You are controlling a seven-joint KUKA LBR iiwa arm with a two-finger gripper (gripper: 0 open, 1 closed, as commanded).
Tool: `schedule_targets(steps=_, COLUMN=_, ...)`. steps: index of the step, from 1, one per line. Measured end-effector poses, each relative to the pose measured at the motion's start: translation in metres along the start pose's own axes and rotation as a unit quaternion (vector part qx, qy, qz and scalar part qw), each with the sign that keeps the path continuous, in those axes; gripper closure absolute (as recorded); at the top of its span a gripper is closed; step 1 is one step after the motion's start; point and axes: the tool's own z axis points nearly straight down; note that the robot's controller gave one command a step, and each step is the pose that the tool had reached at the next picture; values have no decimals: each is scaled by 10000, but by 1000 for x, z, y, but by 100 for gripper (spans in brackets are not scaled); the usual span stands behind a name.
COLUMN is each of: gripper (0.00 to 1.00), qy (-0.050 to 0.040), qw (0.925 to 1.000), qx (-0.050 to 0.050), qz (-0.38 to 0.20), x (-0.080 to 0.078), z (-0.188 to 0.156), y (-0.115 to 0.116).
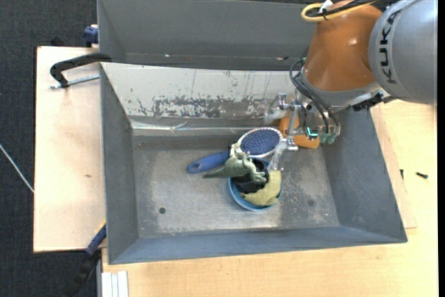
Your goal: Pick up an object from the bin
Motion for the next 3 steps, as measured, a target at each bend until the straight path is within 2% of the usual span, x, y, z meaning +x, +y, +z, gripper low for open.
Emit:
schedule_targets(steps=1, gripper=0, qy=-57, qw=9902, qx=14, qz=-1397, x=-13, z=72, y=31)
schedule_targets(steps=2, gripper=0, qy=-48, qw=9893, qx=-8, qz=-1455, x=14, z=46, y=92)
schedule_targets(steps=3, gripper=0, qy=-35, qw=9999, qx=-2, qz=99, x=22, z=48, y=116)
